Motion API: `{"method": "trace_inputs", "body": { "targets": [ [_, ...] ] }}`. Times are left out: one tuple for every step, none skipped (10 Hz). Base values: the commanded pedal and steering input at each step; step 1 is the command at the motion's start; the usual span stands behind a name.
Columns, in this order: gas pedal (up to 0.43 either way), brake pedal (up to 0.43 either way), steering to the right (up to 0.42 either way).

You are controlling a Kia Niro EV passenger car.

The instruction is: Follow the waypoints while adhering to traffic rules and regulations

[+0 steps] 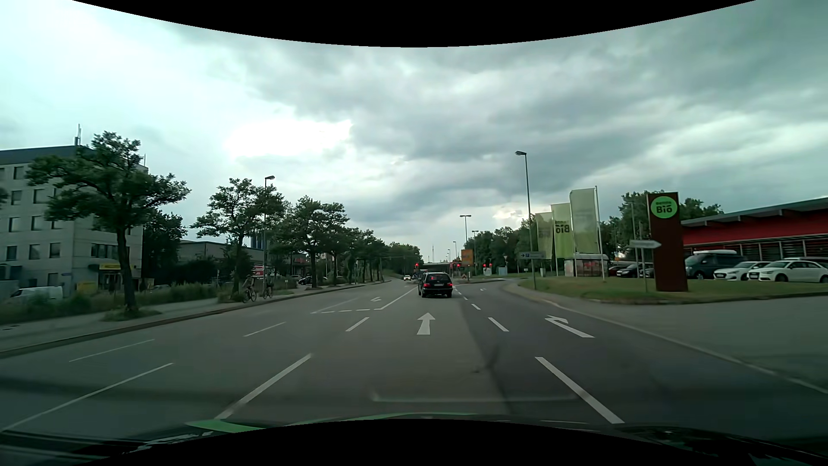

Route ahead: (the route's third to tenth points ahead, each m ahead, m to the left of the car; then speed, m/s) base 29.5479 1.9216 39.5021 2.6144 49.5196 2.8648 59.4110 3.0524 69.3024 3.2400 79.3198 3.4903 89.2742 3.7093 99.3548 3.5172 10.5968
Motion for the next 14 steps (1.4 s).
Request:
{"method": "trace_inputs", "body": {
  "targets": [
    [0.000,0.195,0.000],
    [0.000,0.183,0.000],
    [0.000,0.177,0.000],
    [0.000,0.183,0.000],
    [0.000,0.189,0.000],
    [0.000,0.201,0.000],
    [0.000,0.207,0.000],
    [0.000,0.220,0.000],
    [0.000,0.226,0.001],
    [0.000,0.232,0.002],
    [0.000,0.226,0.002],
    [0.000,0.207,0.002],
    [0.000,0.195,0.002],
    [0.000,0.195,0.002]
  ]
}}
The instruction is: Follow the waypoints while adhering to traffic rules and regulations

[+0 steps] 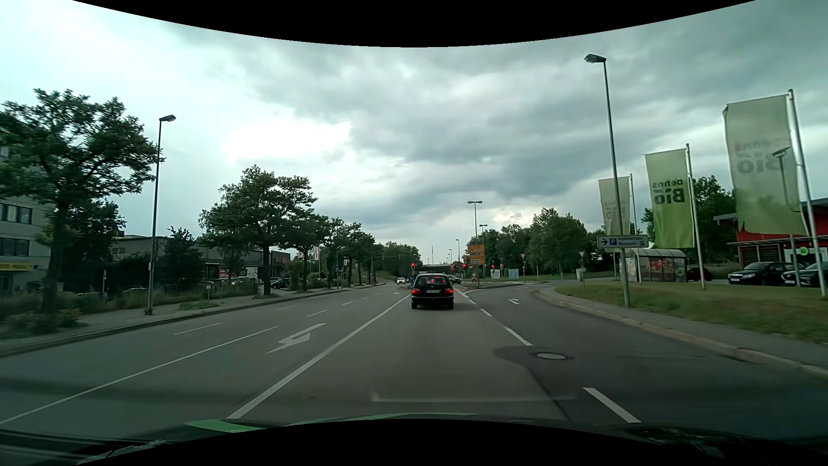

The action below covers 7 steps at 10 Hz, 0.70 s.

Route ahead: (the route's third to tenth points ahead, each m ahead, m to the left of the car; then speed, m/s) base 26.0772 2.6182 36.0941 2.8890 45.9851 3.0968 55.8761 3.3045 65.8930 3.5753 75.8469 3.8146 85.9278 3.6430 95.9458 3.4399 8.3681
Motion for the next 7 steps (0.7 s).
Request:
{"method": "trace_inputs", "body": {
  "targets": [
    [0.000,0.201,0.002],
    [0.000,0.195,0.002],
    [0.000,0.177,0.003],
    [0.000,0.171,0.003],
    [0.000,0.177,0.004],
    [0.000,0.171,0.005],
    [0.000,0.159,0.005]
  ]
}}
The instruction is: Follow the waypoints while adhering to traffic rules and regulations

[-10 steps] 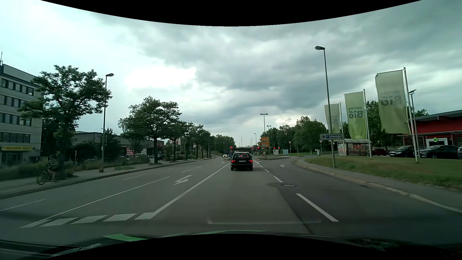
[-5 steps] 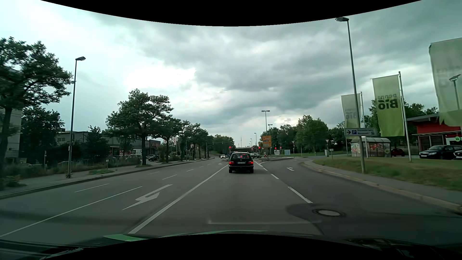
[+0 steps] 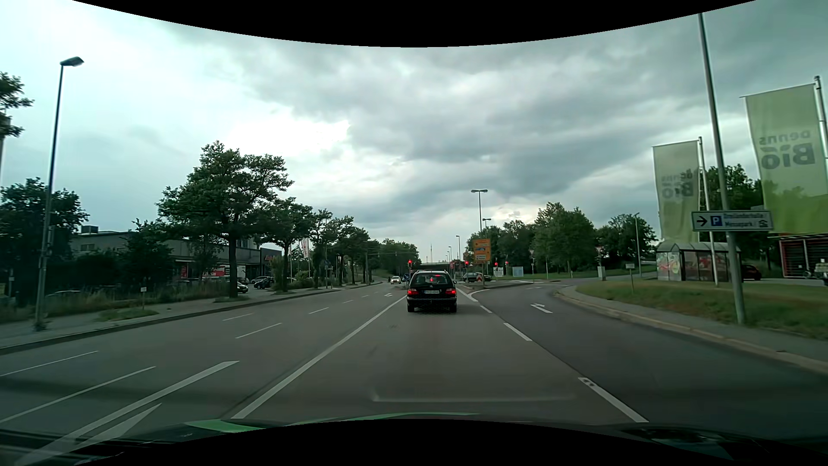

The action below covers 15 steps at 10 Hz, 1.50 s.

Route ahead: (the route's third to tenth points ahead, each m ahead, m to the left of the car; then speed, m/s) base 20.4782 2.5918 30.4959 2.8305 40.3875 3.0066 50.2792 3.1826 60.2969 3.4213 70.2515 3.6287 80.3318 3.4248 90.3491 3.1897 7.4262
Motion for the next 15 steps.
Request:
{"method": "trace_inputs", "body": {
  "targets": [
    [0.000,0.152,0.005],
    [0.000,0.152,0.005],
    [0.000,0.146,0.005],
    [0.000,0.146,0.005],
    [0.000,0.146,0.005],
    [0.000,0.140,0.005],
    [0.000,0.128,0.005],
    [0.000,0.122,0.005],
    [0.000,0.122,0.005],
    [0.000,0.122,0.005],
    [0.000,0.128,0.004],
    [0.000,0.134,0.005],
    [0.000,0.116,0.005],
    [0.000,0.110,0.004],
    [0.000,0.110,0.003]
  ]
}}
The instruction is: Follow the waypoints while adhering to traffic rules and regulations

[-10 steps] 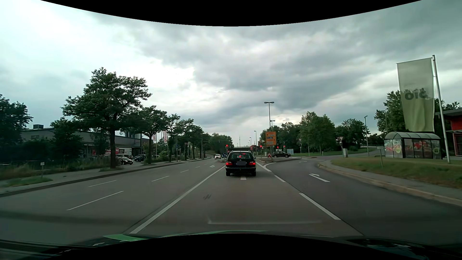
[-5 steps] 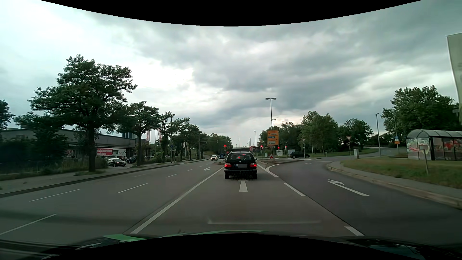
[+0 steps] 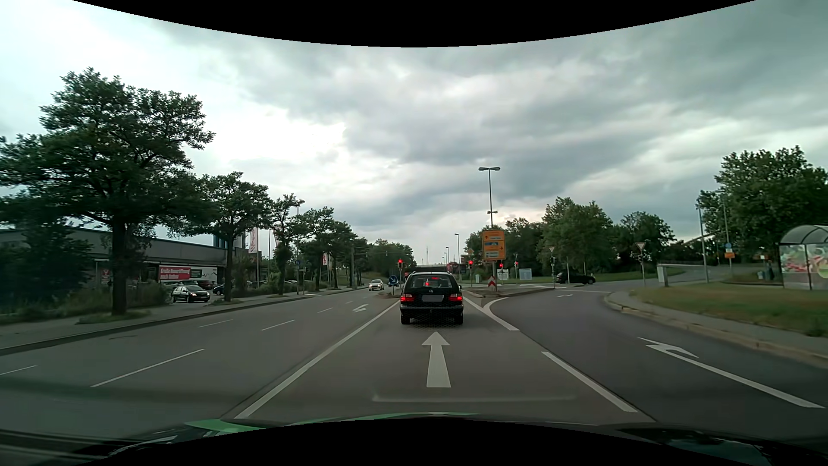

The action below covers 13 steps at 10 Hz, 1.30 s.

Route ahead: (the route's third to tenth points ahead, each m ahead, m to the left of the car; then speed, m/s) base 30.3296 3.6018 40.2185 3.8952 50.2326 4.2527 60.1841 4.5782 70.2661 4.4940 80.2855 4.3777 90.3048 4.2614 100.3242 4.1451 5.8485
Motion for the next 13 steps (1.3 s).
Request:
{"method": "trace_inputs", "body": {
  "targets": [
    [0.000,0.104,0.003],
    [0.000,0.104,0.002],
    [0.000,0.104,0.002],
    [0.000,0.098,0.001],
    [0.000,0.104,0.001],
    [0.000,0.091,0.001],
    [0.000,0.079,0.001],
    [0.000,0.079,0.001],
    [0.000,0.073,0.001],
    [0.000,0.073,0.001],
    [0.000,0.073,0.001],
    [0.000,0.073,0.001],
    [0.000,0.049,0.001]
  ]
}}
